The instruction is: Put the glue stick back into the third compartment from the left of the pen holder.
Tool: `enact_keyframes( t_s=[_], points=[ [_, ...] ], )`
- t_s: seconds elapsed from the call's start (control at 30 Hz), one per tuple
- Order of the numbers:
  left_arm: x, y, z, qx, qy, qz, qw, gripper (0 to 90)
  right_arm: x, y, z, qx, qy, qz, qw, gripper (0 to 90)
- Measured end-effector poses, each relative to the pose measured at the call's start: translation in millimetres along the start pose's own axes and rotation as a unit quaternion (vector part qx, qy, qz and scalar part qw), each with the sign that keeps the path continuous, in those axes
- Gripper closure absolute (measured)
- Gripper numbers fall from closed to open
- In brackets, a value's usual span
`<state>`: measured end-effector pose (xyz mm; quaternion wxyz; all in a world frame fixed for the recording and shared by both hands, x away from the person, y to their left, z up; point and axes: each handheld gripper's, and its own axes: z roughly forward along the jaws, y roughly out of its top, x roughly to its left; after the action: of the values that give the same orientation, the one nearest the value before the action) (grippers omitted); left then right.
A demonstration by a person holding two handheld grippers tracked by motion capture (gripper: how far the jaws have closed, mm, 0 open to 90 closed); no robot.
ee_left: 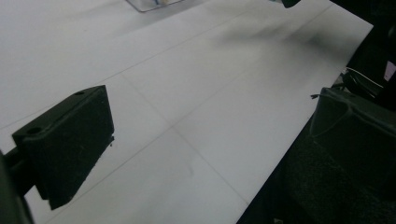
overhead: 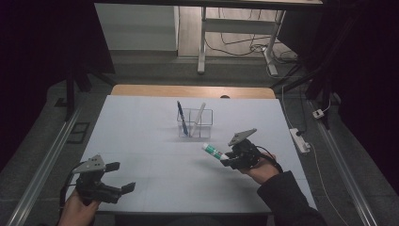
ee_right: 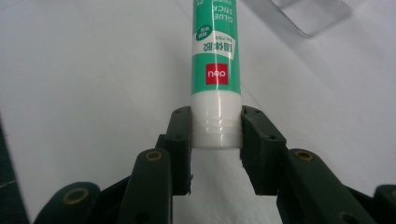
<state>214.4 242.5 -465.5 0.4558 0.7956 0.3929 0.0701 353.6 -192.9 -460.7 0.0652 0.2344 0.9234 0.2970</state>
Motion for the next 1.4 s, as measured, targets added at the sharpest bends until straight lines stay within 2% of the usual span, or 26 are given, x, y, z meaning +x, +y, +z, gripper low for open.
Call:
enact_keyframes(
  t_s=[0.27, 0.33, 0.47, 0.63, 0.9, 1.0, 1.07, 1.13, 1.17, 1.2, 1.3, 1.33, 1.4],
  points=[
    [-4.0, 28.6, 30.6, 0.021, -0.025, 0.037, 0.9988, 0.3, 25.3, 18.7, 0.0, -0.004, 0.038, -0.040, 0.9985, 65.5],
    [-4.8, 37.5, 39.5, 0.025, -0.036, 0.055, 0.9975, 0.5, 30.5, 23.0, -0.3, -0.005, 0.045, -0.050, 0.9977, 65.6],
    [-8.5, 56.5, 60.5, 0.037, -0.057, 0.095, 0.9931, 0.5, 39.5, 29.7, 0.2, -0.005, 0.056, -0.064, 0.9963, 65.5],
    [-14.9, 75.1, 85.9, 0.060, -0.078, 0.142, 0.9849, 0.0, 46.4, 34.6, 0.8, -0.001, 0.067, -0.074, 0.9950, 65.5],
    [-24.3, 97.1, 120.8, 0.080, -0.114, 0.182, 0.9734, 1.6, 53.6, 39.5, 2.2, 0.005, 0.078, -0.089, 0.9930, 65.5],
    [-29.1, 103.3, 132.7, 0.093, -0.121, 0.203, 0.9673, 3.0, 55.7, 40.9, 2.7, 0.006, 0.080, -0.092, 0.9924, 65.5],
    [-31.6, 107.1, 139.6, 0.101, -0.127, 0.219, 0.9623, 4.3, 57.1, 41.7, 2.8, 0.006, 0.083, -0.096, 0.9919, 65.5],
    [-34.0, 109.8, 145.5, 0.108, -0.126, 0.229, 0.9592, 6.2, 57.9, 42.2, 2.6, 0.008, 0.081, -0.103, 0.9913, 65.5],
    [-34.7, 110.7, 147.8, 0.111, -0.134, 0.233, 0.9569, 8.1, 58.4, 42.3, 2.7, 0.007, 0.083, -0.104, 0.9911, 65.5],
    [-35.0, 111.6, 149.3, 0.117, -0.136, 0.242, 0.9535, 11.1, 59.0, 42.3, 2.5, 0.007, 0.085, -0.104, 0.9909, 65.5],
    [-36.2, 111.5, 152.6, 0.126, -0.145, 0.253, 0.9482, 17.6, 60.0, 42.2, 2.0, 0.010, 0.087, -0.108, 0.9903, 65.5],
    [-36.3, 111.1, 152.9, 0.128, -0.144, 0.256, 0.9473, 19.4, 59.9, 42.0, 1.9, 0.011, 0.086, -0.110, 0.9901, 65.5],
    [-34.6, 110.8, 152.4, 0.136, -0.145, 0.265, 0.9437, 21.9, 60.2, 41.6, 2.0, 0.012, 0.088, -0.111, 0.9898, 65.5]
  ],
)
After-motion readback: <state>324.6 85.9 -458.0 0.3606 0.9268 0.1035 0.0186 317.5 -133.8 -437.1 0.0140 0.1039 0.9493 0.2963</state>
